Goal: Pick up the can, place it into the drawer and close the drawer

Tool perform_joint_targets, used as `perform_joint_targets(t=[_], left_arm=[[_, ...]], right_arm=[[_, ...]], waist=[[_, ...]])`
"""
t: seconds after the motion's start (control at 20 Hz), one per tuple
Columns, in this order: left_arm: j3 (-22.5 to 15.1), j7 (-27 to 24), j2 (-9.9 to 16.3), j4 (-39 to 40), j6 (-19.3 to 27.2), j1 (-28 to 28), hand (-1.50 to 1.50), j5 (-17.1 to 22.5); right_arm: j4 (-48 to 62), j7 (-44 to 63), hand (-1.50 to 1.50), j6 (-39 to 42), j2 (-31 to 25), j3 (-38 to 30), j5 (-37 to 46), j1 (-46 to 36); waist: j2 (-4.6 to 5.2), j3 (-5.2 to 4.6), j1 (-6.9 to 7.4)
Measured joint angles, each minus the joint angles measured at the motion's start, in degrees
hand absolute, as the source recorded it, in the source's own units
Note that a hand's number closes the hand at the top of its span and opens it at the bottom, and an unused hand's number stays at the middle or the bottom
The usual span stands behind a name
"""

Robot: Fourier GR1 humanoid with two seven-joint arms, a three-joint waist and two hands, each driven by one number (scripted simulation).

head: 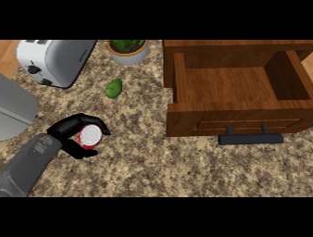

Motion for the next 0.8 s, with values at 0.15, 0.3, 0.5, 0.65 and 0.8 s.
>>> perform_joint_targets(t=[0.15, 0.3, 0.5, 0.65, 0.8], left_arm=[[-0.42, 0.65, -0.37, -0.72, -1.2, 0.65, 1.5, 1.07], [0.21, 1.57, -1.3, -1.28, -1.37, 0.84, 1.5, 2.8], [10.11, 5.69, -2.66, 1.83, 6.68, 2.28, 1.5, 11.94], [18.33, 7.48, -3.68, 3.45, 15.45, 3.22, 1.5, 19.14], [22.78, 9.14, -5.86, 2.3, 22.17, 3.78, 1.5, 23.41]], right_arm=[[-0.16, 0.35, -1.5, -0.17, -0.11, -0.6, -0.47, -0.27], [-1.31, 0.26, -1.5, 0.06, 0.26, -0.77, -0.81, 1.23], [-1.77, 0.11, -1.5, 0.08, 0.18, -1.79, -1.29, 2.19], [-2.2, 0.2, -1.5, -0.45, 0.49, -2.2, -0.98, 2.84], [-2.52, 0.21, -1.5, -0.24, 0.45, -2.59, -1.35, 3.26]], waist=[[-0.04, 0.01, 0.23], [-0.19, 0.05, 0.3], [-0.51, 0.08, 1.73], [-0.79, 0.14, 2.94], [-1.01, 0.22, 3.05]])
